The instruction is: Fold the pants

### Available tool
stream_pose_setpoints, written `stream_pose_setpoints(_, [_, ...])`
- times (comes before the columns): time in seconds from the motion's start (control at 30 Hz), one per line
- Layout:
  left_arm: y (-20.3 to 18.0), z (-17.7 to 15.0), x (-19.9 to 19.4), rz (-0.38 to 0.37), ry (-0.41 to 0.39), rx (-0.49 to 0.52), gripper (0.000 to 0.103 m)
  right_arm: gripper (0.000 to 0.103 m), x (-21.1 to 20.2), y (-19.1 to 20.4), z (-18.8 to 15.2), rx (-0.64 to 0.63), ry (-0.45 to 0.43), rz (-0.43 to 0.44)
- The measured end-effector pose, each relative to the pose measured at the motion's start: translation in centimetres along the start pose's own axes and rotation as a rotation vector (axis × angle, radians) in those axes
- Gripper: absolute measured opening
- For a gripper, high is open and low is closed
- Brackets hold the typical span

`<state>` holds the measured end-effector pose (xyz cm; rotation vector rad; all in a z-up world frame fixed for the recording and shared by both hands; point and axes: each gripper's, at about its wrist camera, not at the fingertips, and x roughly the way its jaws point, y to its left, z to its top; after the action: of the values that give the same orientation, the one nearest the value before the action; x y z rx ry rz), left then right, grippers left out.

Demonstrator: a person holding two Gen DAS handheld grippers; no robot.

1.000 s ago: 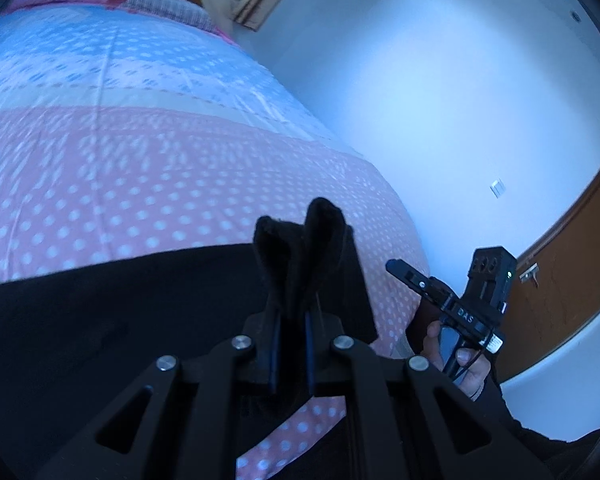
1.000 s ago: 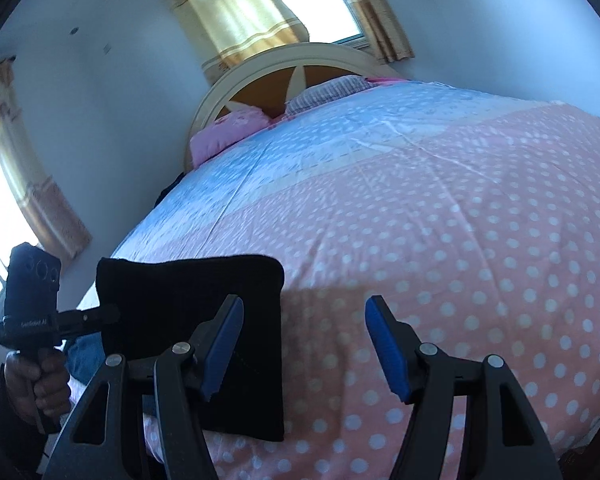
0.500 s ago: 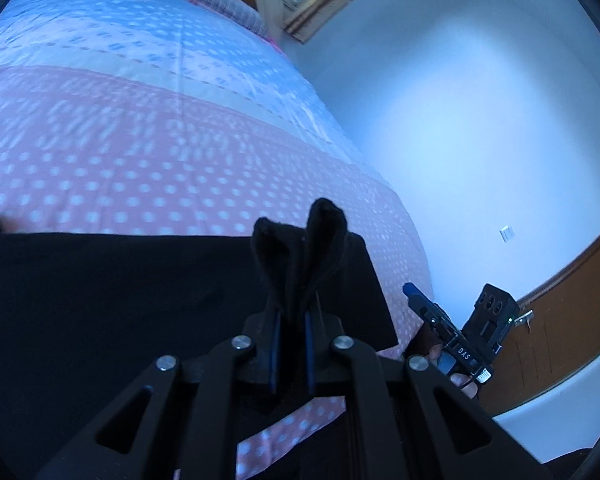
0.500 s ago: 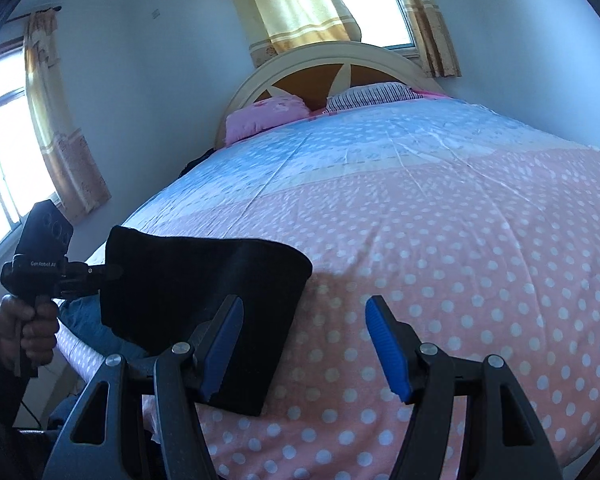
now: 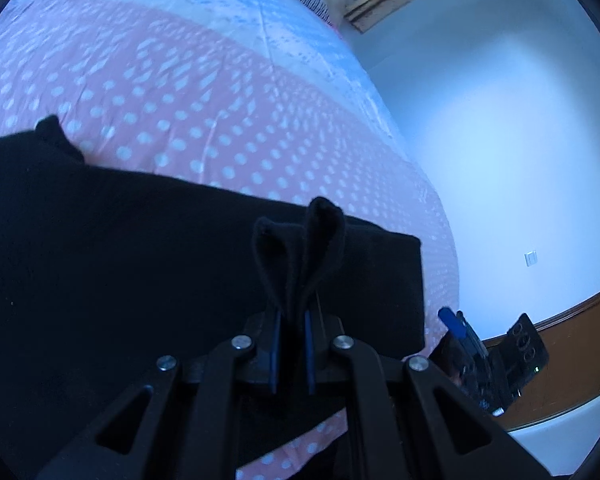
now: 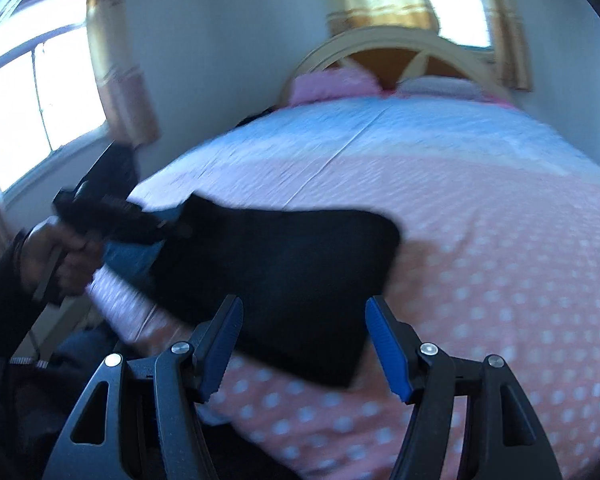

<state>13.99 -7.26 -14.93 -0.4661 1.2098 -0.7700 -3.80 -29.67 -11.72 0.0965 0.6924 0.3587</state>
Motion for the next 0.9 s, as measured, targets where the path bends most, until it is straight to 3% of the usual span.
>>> stream_pose_setpoints(0.13, [0.6, -0.1, 0.5, 0.008, 0.015, -0.001, 0.010, 0.065, 2.4, 0.4, -0.8, -0.022, 0.121, -0.020])
stream_pose_setpoints(0.33, [0.8, 0.0, 0.8, 0.033, 0.023, 0.024, 0.011, 0.065, 1.7, 0.4, -0.6, -0.034, 0.118, 0.000])
stream_pose_setpoints(0.53, [1.3, -0.1, 0.0, 0.041, 0.016, 0.045, 0.011, 0.065, 1.2, 1.0, 1.8, 0.012, 0.053, 0.047])
stream_pose_setpoints(0.6, [1.3, -0.2, -0.1, 0.043, 0.009, 0.050, 0.011, 0.065, 2.8, 1.6, 1.4, -0.011, 0.115, 0.036])
stream_pose_setpoints(0.63, [1.2, -0.2, -0.2, 0.042, 0.005, 0.055, 0.012, 0.066, 4.4, 1.7, 0.7, -0.030, 0.191, 0.012])
stream_pose_setpoints(0.73, [1.3, -0.4, -0.5, 0.033, -0.001, 0.063, 0.017, 0.066, 4.1, 2.8, 0.5, -0.102, 0.179, -0.020])
stream_pose_setpoints(0.83, [1.1, -0.6, -2.4, 0.065, -0.025, 0.103, 0.025, 0.066, 3.3, 4.2, 1.9, -0.093, 0.147, 0.036])
stream_pose_setpoints(0.9, [1.3, -0.8, -4.2, 0.098, -0.057, 0.119, 0.039, 0.066, 3.6, 5.7, 3.0, -0.104, 0.126, 0.075])
